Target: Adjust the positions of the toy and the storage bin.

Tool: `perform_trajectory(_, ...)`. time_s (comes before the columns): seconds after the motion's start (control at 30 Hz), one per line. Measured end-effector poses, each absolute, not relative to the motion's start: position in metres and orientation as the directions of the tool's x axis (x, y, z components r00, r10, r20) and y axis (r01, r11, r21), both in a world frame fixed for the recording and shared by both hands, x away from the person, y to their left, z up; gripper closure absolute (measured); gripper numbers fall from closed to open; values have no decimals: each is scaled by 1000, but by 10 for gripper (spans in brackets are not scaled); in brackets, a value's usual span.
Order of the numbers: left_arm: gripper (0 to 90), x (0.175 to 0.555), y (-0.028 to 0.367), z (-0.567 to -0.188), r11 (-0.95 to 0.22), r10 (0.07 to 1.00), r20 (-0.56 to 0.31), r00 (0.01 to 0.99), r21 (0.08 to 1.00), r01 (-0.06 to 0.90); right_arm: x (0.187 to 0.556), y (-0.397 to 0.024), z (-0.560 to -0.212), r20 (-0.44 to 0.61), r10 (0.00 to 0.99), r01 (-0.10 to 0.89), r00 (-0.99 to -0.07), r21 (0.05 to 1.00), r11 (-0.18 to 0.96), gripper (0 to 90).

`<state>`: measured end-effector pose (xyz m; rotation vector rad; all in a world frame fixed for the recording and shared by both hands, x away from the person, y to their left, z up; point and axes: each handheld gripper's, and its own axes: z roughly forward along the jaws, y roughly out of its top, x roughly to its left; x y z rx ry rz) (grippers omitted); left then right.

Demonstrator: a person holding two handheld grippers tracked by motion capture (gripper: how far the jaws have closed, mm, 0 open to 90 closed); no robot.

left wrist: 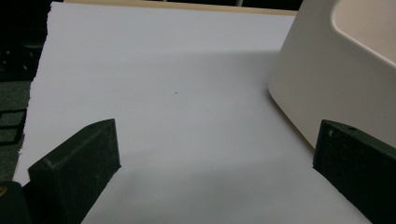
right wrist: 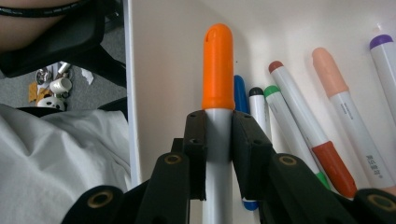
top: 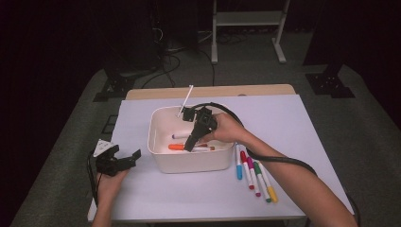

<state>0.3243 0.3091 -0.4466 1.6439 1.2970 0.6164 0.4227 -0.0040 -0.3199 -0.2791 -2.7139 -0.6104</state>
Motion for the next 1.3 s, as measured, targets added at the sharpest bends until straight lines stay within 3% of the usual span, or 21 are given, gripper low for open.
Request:
perform_trajectory(0.47,0,324,310,-447,-17,937,-153,315,880,475,422,-11,-314,354,145,286,-924,388,876,690)
perform_trajectory(1.3,0,323,309,-447,-23,939,-147,313,877,480,405,-111,-268,308,237,369,-921,504,781,679)
